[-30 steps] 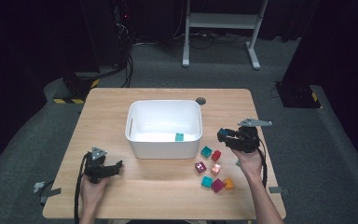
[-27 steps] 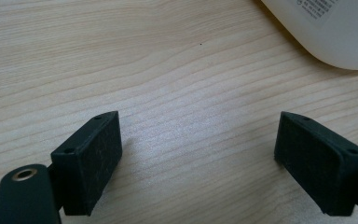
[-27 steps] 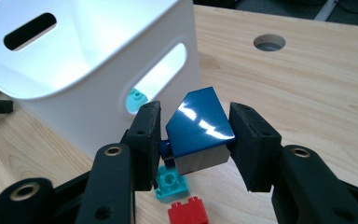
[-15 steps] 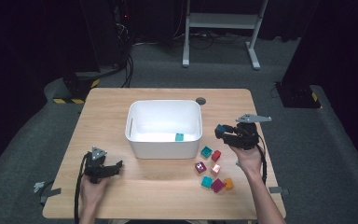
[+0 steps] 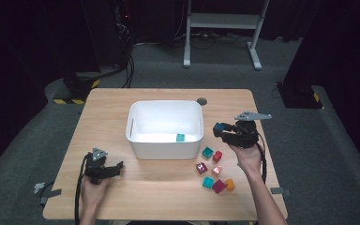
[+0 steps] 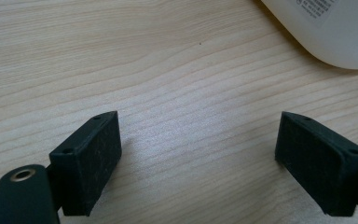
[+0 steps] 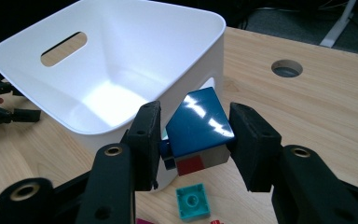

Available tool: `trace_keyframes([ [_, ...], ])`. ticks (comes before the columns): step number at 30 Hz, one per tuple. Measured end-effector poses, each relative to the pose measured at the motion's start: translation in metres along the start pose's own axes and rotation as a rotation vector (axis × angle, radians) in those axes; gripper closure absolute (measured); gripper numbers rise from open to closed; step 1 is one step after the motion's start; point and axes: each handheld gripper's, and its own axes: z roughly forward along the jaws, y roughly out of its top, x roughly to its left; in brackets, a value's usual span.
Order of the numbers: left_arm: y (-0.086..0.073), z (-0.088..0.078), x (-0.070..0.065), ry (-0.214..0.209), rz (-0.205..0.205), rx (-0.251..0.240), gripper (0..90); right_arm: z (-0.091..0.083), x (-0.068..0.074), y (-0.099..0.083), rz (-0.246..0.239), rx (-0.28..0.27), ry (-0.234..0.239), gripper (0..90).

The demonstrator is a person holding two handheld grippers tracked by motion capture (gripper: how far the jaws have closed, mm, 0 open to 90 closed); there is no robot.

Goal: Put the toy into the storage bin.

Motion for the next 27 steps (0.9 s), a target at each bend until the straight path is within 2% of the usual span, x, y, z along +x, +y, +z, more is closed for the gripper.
trace_keyframes([
  [27, 0.0, 0.0, 0.0, -0.003, 0.002, 0.0, 14.0, 0.004, 0.017, 0.033, -0.029, -0.038, 0.073, 55.5],
])
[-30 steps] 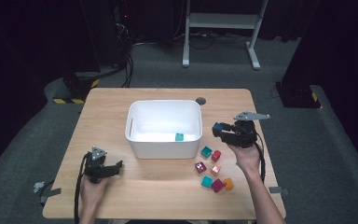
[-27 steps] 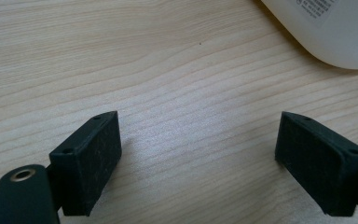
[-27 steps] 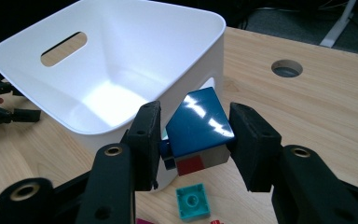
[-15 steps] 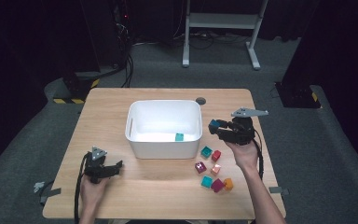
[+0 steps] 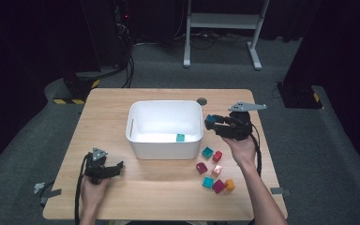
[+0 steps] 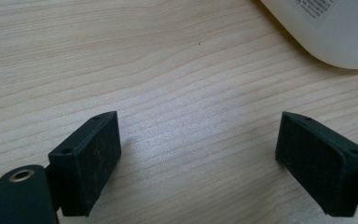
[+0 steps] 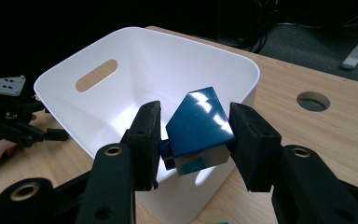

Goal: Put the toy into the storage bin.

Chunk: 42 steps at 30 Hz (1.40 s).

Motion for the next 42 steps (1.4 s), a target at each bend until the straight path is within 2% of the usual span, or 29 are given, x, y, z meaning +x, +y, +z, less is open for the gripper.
trace_keyframes([
  [15, 0.0, 0.0, 0.0, 0.0, 0.0, 0.0, 13.9, 0.024, 0.013, 0.019, -0.054, 0.021, 0.033, 55.4],
  [23, 0.0, 0.0, 0.0, 0.0, 0.0, 0.0, 13.9, 0.043, 0.02, 0.027, -0.06, 0.033, 0.066, 55.4],
  [34, 0.0, 0.0, 0.0, 0.0, 0.0, 0.0, 13.8, 0.067, 0.026, 0.033, -0.073, 0.059, 0.081, 55.4],
  [42, 0.0, 0.0, 0.0, 0.0, 0.0, 0.0, 13.9, 0.087, 0.026, 0.032, -0.058, 0.086, 0.085, 55.3],
])
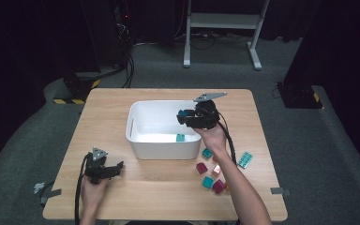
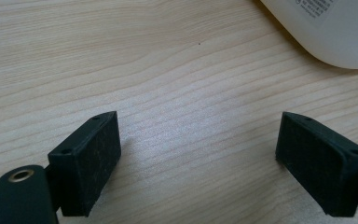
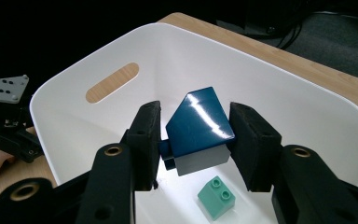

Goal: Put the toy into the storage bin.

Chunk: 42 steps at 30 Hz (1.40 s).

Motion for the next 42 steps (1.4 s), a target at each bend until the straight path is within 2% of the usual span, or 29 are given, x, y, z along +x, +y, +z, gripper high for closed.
trace_keyframes([
  [9, 0.0, 0.0, 0.0, 0.0, -0.001, 0.0, 13.9, 0.008, -0.002, -0.001, 0.01, 0.022, -0.007, 55.3],
  [14, 0.0, 0.0, 0.0, 0.0, -0.001, 0.0, 13.9, 0.013, 0.0, -0.001, 0.001, 0.043, -0.033, 55.2],
  [25, 0.0, 0.0, 0.0, 0.0, -0.001, 0.0, 13.9, 0.021, 0.003, -0.002, -0.017, 0.069, -0.038, 54.5],
  [28, 0.0, 0.0, 0.0, 0.0, -0.001, 0.0, 13.9, 0.024, 0.004, -0.002, -0.021, 0.079, -0.038, 52.6],
  [30, 0.0, 0.0, 0.0, 0.0, -0.001, 0.0, 13.9, 0.024, 0.005, -0.002, -0.031, 0.081, -0.044, 44.6],
  [31, 0.0, 0.0, 0.0, 0.0, 0.0, 0.0, 13.9, 0.024, 0.005, -0.002, -0.031, 0.081, -0.044, 44.6],
  [32, 0.0, 0.0, 0.0, 0.0, -0.001, 0.0, 13.9, 0.024, 0.005, -0.003, -0.031, 0.079, -0.044, 40.7],
  [36, 0.0, 0.0, 0.0, 0.0, -0.001, 0.0, 13.9, 0.021, 0.003, -0.004, -0.024, 0.073, -0.04, 36.8],
  [42, 0.0, 0.0, 0.0, 0.0, -0.001, 0.0, 13.9, 0.007, 0.003, -0.006, -0.029, 0.027, -0.039, 35.4],
])
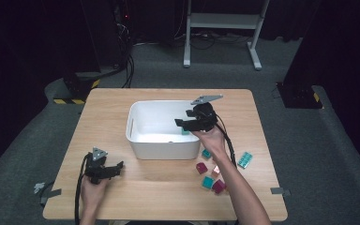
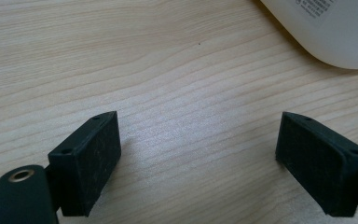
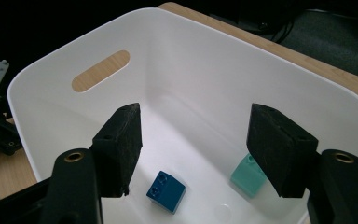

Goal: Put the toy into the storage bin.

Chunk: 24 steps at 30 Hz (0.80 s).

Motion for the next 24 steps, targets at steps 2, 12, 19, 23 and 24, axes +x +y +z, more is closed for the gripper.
trace_keyframes([
  [2, 0.0, 0.0, 0.0, 0.001, -0.001, 0.0, 13.9, -0.005, -0.001, -0.002, -0.005, -0.015, 0.002, 34.9],
  [12, 0.0, 0.0, 0.0, 0.0, 0.0, 0.0, 13.9, -0.044, -0.009, -0.018, 0.01, -0.15, -0.049, 36.5],
  [19, 0.0, 0.0, 0.0, 0.0, 0.0, 0.0, 13.9, -0.064, -0.018, -0.032, 0.033, -0.183, -0.077, 37.0],
  [23, 0.0, 0.0, 0.0, 0.0, 0.0, 0.0, 13.9, -0.076, -0.022, -0.044, 0.046, -0.186, -0.096, 38.3],
  [24, 0.0, 0.0, 0.0, 0.0, 0.0, 0.0, 13.9, -0.079, -0.024, -0.048, 0.052, -0.184, -0.104, 38.5],
])
